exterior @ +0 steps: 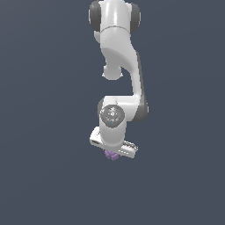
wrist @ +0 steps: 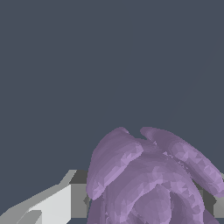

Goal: Pick up the object and move it to a goal position.

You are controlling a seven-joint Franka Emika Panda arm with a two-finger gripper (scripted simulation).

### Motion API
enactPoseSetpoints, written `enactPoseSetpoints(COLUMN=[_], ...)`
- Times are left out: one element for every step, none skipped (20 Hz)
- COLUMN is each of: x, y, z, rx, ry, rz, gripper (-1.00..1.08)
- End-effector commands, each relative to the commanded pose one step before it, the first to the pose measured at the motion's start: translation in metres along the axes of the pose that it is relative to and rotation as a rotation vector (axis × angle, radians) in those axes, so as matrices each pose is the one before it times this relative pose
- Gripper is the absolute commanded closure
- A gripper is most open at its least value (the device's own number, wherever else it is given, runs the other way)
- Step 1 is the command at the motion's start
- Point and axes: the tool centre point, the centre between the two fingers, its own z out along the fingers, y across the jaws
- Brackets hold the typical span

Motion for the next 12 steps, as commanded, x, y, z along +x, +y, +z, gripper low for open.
enactPoseSetpoints(x=[0.00601,0.00180,0.00161,0.00143,0.00125,0.00107,0.00098,0.00073,0.00057,0.00040,0.00024,0.00008], y=[-0.00558,-0.00174,-0.00154,-0.00135,-0.00117,-0.00100,-0.00074,-0.00067,-0.00052,-0.00037,-0.00022,-0.00007], z=[-0.00187,-0.00052,-0.00046,-0.00040,-0.00034,-0.00029,0.00024,-0.00019,-0.00015,-0.00011,-0.00006,-0.00002], rx=[-0.00020,0.00000,0.00000,0.00000,0.00000,0.00000,-0.00005,0.00000,0.00000,0.00000,0.00000,0.00000], ry=[-0.00001,0.00000,0.00000,0.00000,0.00000,0.00000,-0.00068,0.00000,0.00000,0.00000,0.00000,0.00000], rz=[0.00049,0.00000,0.00000,0.00000,0.00000,0.00000,0.00013,0.00000,0.00000,0.00000,0.00000,0.00000], gripper=[1.08,1.08,1.08,1.08,1.08,1.08,1.08,1.08,1.08,1.08,1.08,1.08])
